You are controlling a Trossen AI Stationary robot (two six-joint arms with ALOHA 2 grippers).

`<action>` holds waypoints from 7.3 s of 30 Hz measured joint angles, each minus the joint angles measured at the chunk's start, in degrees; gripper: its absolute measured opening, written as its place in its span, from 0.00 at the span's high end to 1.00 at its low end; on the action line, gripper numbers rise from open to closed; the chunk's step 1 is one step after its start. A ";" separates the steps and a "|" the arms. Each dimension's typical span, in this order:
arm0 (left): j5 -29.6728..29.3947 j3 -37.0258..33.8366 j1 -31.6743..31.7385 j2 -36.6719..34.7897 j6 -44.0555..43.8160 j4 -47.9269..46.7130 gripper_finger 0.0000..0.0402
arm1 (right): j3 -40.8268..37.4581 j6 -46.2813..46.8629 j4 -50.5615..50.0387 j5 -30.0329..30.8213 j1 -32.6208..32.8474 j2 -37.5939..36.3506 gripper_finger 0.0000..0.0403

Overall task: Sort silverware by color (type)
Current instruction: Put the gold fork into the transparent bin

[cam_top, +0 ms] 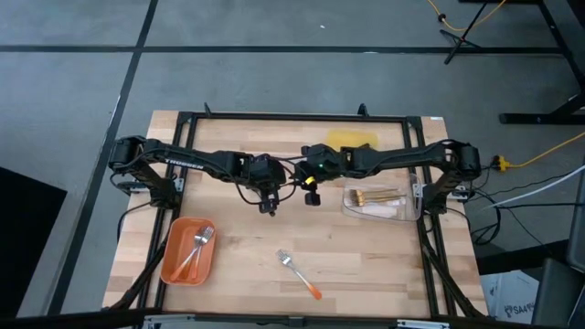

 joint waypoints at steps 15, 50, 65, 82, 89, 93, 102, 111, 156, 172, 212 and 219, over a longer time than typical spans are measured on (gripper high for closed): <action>0.00 0.00 0.00 0.00 0.02 0.46 0.99 | -0.07 0.13 -2.20 -0.28 -0.02 2.05 0.82; -0.20 0.00 0.04 0.00 0.02 0.70 0.99 | -0.04 0.54 -0.07 4.81 0.03 1.96 0.82; -0.57 0.00 -0.02 0.00 0.18 0.72 0.99 | -0.04 0.61 -0.53 1.50 -0.07 1.92 0.91; -1.49 0.00 -0.01 0.00 0.20 0.61 0.99 | -0.04 0.55 -0.59 1.45 -0.04 1.90 0.98; -1.65 0.00 0.00 0.00 -0.20 0.78 0.93 | -0.02 0.59 -1.17 1.46 -0.04 1.88 0.99; -1.62 0.00 0.04 -0.04 -0.39 0.91 0.85 | -0.02 0.59 -2.69 1.73 -0.04 1.88 0.99; -1.55 0.00 0.02 -0.04 -0.22 1.48 0.72 | -0.02 0.59 -8.85 1.74 -0.04 -0.74 1.00; -1.55 0.00 0.02 -0.04 -0.40 1.61 0.71 | 0.00 4.46 -22.95 5.43 0.00 -10.78 1.00; -1.57 0.00 0.00 -0.04 -0.42 2.52 0.71 | -19.36 64.59 -66.25 39.57 38.60 -37.33 0.98; -1.73 0.00 0.00 -0.04 -0.40 2.64 0.71 | -33.05 62.97 -52.40 40.04 38.60 -37.25 0.97; -1.75 0.00 0.01 0.00 -0.41 2.66 0.71 | -34.71 62.93 -53.16 36.47 38.60 -37.23 0.97; -1.75 0.00 0.00 0.00 -0.40 2.66 0.71 | -34.71 62.97 -53.14 36.43 38.60 -37.23 0.86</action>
